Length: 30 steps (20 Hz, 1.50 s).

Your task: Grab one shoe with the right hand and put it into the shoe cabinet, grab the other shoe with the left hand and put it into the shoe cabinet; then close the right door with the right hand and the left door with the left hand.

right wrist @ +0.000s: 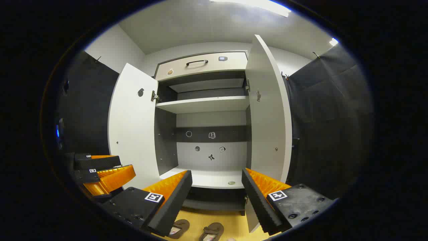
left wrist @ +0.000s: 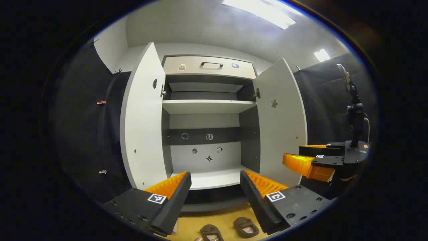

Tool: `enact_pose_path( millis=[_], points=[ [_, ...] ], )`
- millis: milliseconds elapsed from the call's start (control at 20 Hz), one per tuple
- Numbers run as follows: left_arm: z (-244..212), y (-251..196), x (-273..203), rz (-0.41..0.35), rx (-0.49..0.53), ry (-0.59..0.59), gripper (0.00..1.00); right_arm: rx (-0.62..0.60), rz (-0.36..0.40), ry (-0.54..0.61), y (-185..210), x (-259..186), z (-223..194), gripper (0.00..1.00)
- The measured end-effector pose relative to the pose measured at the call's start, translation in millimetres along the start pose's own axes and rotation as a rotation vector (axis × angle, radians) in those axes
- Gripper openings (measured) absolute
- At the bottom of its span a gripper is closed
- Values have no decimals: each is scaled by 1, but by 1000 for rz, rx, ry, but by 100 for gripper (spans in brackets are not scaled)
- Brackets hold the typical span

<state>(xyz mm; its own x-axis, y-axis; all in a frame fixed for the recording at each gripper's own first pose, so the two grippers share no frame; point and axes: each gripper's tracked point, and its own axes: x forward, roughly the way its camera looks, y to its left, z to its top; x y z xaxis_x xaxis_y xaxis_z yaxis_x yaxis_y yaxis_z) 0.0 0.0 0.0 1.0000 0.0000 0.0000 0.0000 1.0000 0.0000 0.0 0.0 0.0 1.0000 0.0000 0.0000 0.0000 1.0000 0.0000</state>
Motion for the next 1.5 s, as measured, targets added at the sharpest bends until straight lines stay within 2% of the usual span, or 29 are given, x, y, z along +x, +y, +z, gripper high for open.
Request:
enact_pose_path(
  millis=[550, 1050, 1250, 1500],
  points=[
    [-4, 2, 4, -6, 17, 5, 92, -18, -6, 25, -2, -1, -9, 98],
    [-6, 5, 0, -13, 4, -1, 92, 31, -1, 26, 1, -4, -18, 98],
    [-11, 16, 1, -3, -6, 8, 92, 26, -9, 94, 5, 0, -48, 98],
    [-19, 30, 6, 0, -2, 11, 92, 42, -1, 216, 22, 1, -112, 98]
  ],
)
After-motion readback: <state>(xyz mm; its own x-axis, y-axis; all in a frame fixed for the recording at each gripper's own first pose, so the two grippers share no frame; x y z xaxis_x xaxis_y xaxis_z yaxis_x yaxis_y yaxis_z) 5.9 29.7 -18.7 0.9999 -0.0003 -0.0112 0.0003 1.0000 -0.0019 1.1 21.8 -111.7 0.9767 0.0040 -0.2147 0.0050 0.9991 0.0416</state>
